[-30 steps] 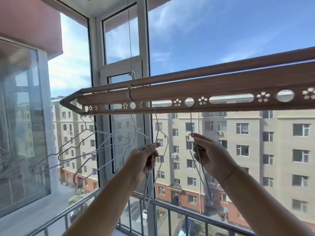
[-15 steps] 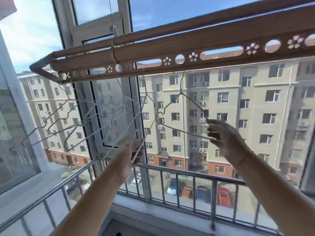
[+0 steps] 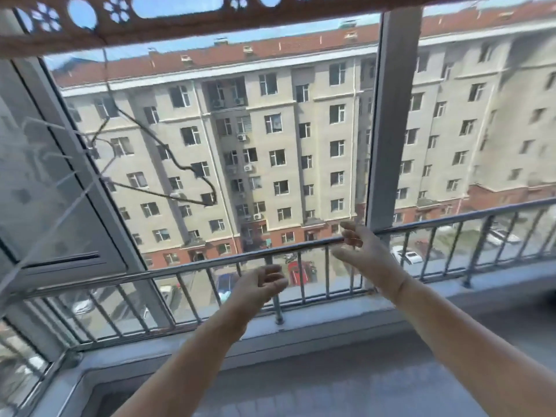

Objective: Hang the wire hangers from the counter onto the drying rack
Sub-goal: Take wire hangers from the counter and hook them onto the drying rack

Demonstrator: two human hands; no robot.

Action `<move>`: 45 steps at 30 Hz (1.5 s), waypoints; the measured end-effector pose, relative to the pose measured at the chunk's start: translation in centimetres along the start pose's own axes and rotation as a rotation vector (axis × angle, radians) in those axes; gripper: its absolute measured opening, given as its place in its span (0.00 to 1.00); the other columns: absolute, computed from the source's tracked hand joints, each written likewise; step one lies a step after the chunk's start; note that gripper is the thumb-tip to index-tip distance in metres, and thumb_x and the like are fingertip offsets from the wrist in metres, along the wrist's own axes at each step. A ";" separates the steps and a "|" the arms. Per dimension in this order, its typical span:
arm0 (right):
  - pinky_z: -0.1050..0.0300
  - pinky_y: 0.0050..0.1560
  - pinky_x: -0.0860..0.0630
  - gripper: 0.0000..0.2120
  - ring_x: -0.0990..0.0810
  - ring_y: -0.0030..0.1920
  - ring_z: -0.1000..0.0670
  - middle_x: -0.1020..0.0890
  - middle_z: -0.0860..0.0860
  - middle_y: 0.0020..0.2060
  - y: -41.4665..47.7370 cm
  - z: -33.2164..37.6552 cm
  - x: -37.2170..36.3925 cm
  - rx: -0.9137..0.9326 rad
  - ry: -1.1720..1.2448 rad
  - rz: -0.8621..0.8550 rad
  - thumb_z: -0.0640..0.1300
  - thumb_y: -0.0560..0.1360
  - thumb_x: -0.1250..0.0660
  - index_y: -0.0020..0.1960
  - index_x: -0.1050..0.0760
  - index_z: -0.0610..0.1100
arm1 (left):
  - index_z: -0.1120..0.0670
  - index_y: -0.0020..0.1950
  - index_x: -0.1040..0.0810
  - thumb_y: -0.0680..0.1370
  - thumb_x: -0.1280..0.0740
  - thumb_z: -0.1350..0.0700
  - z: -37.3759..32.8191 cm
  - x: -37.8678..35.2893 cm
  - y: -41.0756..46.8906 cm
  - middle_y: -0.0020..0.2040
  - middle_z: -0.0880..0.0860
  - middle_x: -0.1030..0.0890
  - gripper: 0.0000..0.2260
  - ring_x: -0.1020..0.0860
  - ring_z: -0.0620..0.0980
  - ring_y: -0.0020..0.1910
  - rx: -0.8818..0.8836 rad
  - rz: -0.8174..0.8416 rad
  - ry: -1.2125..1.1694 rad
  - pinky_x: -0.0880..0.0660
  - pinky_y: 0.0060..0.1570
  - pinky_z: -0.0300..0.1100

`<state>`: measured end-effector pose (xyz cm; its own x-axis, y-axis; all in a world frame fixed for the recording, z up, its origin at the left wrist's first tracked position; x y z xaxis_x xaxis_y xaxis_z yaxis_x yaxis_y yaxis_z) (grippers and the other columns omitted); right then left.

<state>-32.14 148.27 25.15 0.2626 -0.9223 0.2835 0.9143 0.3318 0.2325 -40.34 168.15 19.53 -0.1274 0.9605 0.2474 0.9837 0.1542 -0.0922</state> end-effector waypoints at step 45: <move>0.60 0.59 0.34 0.26 0.29 0.63 0.51 0.27 0.48 0.61 -30.2 -28.9 91.2 -0.524 -0.331 -1.159 0.41 0.70 0.29 0.66 0.33 0.47 | 0.48 0.60 0.24 0.73 0.28 0.55 -24.0 -102.9 13.3 0.55 0.47 0.19 0.17 0.22 0.45 0.56 -0.397 1.110 0.087 0.25 0.58 0.40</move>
<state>-26.84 48.45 17.08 -0.7698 -0.5009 0.3955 0.5864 -0.7998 0.1286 -11.12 65.77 16.03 0.8159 0.5019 0.2870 0.5229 -0.8524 0.0041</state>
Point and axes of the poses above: each hand's wrist, its own y-axis towards the middle knuckle, its own x-axis out of the back of the hand, z = x × y, the point moved 10 cm from there along y, towards the middle knuckle
